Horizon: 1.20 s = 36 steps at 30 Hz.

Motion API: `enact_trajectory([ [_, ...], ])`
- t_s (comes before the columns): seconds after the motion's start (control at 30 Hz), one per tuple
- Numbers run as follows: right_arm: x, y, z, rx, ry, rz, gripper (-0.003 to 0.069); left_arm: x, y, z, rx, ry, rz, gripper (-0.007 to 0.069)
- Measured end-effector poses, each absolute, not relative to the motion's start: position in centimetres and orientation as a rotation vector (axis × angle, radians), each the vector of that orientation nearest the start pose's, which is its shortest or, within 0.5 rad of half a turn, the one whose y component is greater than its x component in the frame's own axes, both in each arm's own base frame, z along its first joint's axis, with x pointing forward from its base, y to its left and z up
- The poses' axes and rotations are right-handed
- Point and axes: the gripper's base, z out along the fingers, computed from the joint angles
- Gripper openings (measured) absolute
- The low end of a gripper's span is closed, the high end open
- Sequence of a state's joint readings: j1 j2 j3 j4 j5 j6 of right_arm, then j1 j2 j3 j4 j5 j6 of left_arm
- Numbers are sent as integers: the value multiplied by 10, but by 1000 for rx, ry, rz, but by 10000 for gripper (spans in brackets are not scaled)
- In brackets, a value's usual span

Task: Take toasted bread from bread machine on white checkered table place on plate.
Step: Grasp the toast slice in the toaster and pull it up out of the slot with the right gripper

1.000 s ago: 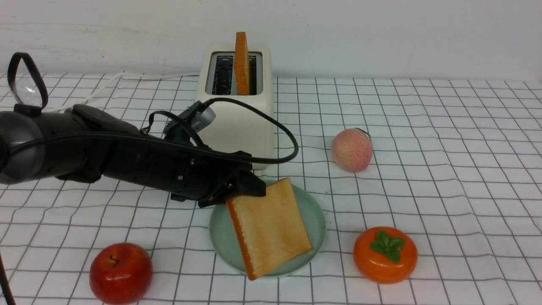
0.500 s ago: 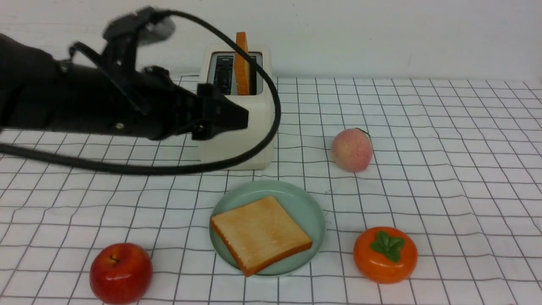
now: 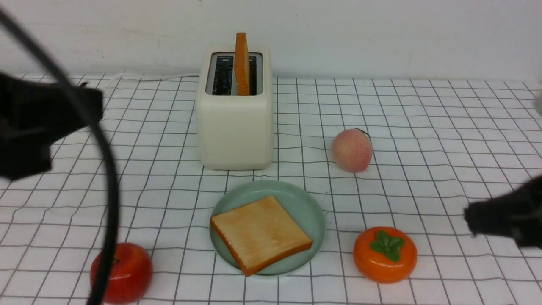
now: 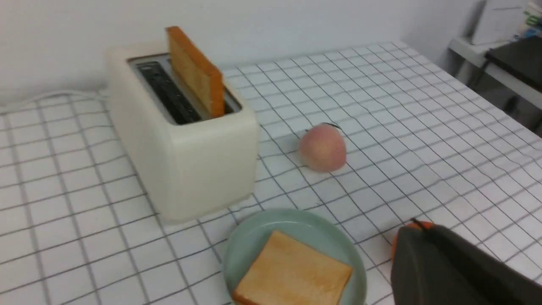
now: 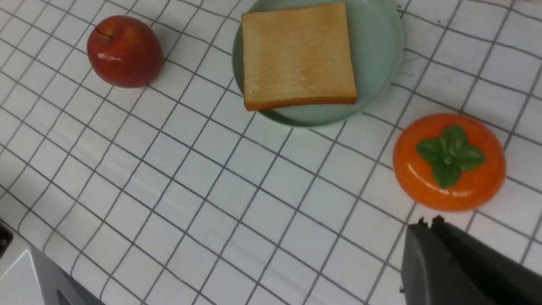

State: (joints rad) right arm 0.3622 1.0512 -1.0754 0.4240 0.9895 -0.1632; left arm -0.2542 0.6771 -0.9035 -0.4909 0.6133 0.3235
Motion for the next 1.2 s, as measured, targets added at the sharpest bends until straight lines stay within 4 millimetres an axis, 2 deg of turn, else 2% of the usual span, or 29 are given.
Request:
enact_trajectory([
  [0.07, 192, 117, 377, -565, 2390, 645, 0, 95, -49, 405, 327, 1749, -484, -13],
  [0.2, 237, 173, 381, -701, 2384, 623, 3, 68, -41, 397, 310, 1669, -481, -13],
  [0.23, 249, 187, 383, -709, 2372, 605, 6, 63, -40, 395, 310, 1658, -480, -13],
  [0.27, 248, 188, 383, -708, 2374, 609, 6, 63, -39, 395, 311, 1656, -479, -13],
  [0.3, 269, 208, 384, -701, 2353, 574, 14, 59, -38, 393, 310, 1647, -479, -13],
  [0.37, 300, 235, 385, -647, 2319, 544, 40, 56, -37, 394, 307, 1633, -479, -13],
  [0.4, 306, 238, 385, -643, 2312, 537, 46, 56, -37, 394, 305, 1633, -480, -13],
  [0.47, 335, 257, 382, -587, 2291, 528, 85, 56, -37, 395, 298, 1621, -478, -13],
  [0.5, 337, 259, 381, -588, 2287, 525, 90, 56, -37, 395, 298, 1621, -478, -13],
  [0.53, 350, 267, 378, -571, 2277, 517, 113, 56, -37, 395, 296, 1618, -478, -13],
  [0.57, 367, 277, 372, -548, 2263, 507, 155, 56, -37, 395, 294, 1614, -478, -13],
  [0.6, 376, 283, 372, -530, 2244, 510, 182, 56, -37, 396, 291, 1610, -481, -13],
  [0.67, 401, 299, 353, -498, 2235, 499, 276, 56, -37, 396, 285, 1608, -495, -13],
  [0.8, 429, 316, 332, -460, 2194, 473, 428, 56, -38, 396, 276, 1606, -517, -13],
  [0.93, 441, 319, 325, -433, 2157, 421, 516, 56, -38, 396, 275, 1608, -521, -13],
  [1.0, 445, 316, 324, -413, 2138, 366, 536, 56, -38, 396, 274, 1608, -523, -13],
  [1.2, 450, 312, 324, -362, 2114, 290, 536, 56, -38, 396, 274, 1608, -523, -13],
])
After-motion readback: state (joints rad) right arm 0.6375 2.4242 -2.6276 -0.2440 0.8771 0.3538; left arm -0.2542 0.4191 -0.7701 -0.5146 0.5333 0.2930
